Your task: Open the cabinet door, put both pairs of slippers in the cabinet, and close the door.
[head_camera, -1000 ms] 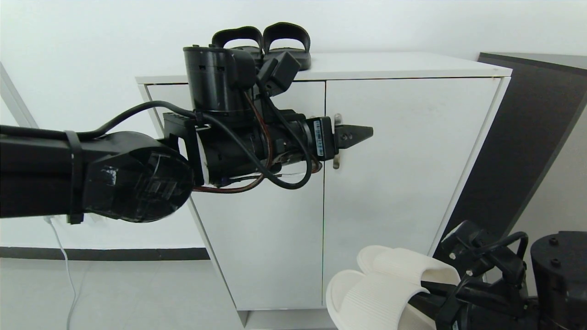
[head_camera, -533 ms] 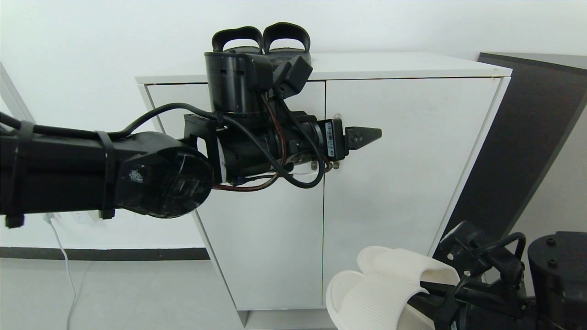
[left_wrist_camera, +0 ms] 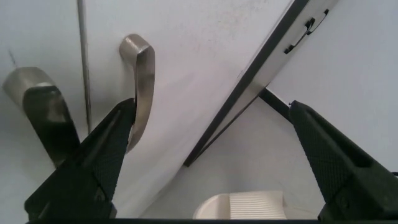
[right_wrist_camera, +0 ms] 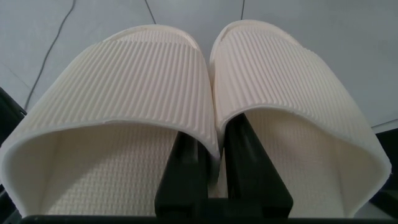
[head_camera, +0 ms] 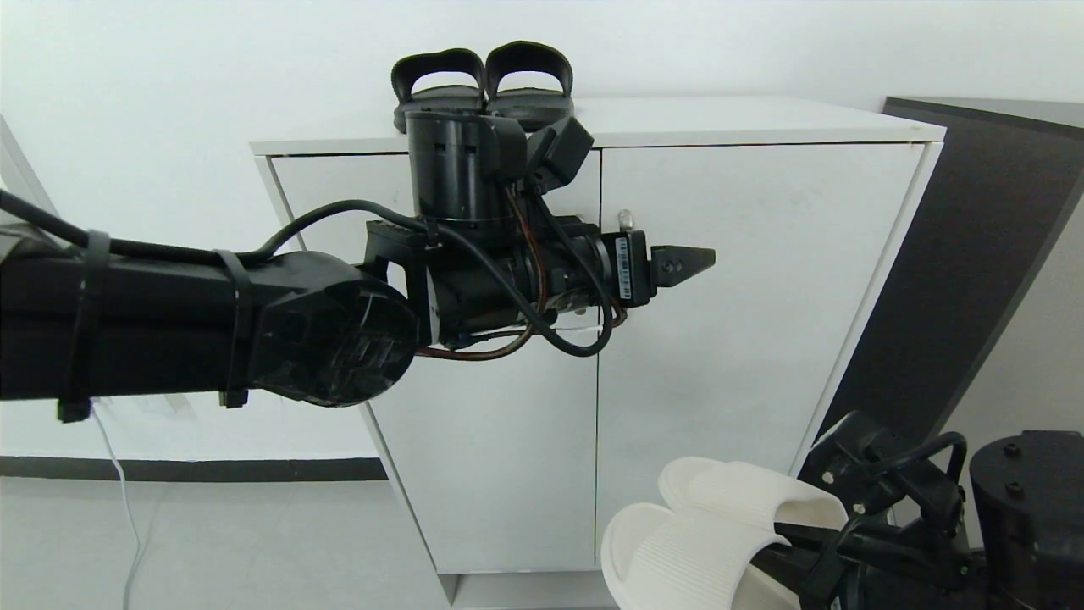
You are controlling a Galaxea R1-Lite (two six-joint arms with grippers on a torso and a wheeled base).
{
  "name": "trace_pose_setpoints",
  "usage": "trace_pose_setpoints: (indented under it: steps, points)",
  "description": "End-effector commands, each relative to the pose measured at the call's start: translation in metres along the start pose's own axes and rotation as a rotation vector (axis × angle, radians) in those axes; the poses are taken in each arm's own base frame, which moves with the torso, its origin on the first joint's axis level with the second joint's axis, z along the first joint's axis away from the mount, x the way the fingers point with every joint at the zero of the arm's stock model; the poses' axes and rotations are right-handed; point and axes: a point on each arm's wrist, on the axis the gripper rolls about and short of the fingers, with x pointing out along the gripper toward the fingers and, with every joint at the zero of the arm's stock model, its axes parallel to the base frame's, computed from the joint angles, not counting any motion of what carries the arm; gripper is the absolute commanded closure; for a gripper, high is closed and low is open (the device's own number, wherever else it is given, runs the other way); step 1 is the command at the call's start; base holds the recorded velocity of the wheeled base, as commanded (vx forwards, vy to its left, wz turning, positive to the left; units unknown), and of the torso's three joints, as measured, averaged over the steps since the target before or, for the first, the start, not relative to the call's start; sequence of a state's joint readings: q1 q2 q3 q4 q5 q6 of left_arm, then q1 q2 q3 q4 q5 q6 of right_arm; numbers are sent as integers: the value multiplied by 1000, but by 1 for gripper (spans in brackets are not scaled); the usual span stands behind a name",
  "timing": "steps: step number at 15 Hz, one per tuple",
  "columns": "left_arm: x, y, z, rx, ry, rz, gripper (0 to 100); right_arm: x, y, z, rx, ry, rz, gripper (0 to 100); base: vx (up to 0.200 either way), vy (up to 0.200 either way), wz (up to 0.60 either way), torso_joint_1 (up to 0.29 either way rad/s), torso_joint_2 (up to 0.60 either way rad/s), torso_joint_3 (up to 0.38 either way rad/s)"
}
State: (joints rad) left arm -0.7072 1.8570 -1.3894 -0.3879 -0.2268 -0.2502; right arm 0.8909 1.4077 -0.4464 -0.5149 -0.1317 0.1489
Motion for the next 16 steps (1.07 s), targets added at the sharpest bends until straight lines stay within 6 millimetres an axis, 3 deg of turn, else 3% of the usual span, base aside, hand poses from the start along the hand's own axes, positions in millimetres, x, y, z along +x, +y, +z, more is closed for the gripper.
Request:
trace_pose_setpoints:
  steps: [1, 8, 13, 16]
  points:
    - [-3, -1, 3, 0, -7, -2, 100, 0, 1, -1, -2, 5, 4, 100, 0, 0, 0, 0, 0, 0]
    - [-15, -4, 0, -2, 3, -4, 100, -3, 1, -8, -28, 21, 13, 100, 0, 0, 0, 0, 0, 0]
    - [-55, -34, -10, 3, 39, -74, 100, -14, 6, -13, -38, 24, 114, 100, 0, 0, 0, 0, 0, 0]
    - [-76, -40, -14, 2, 45, -83, 100, -19, 6, -16, -54, 22, 143, 100, 0, 0, 0, 0, 0, 0]
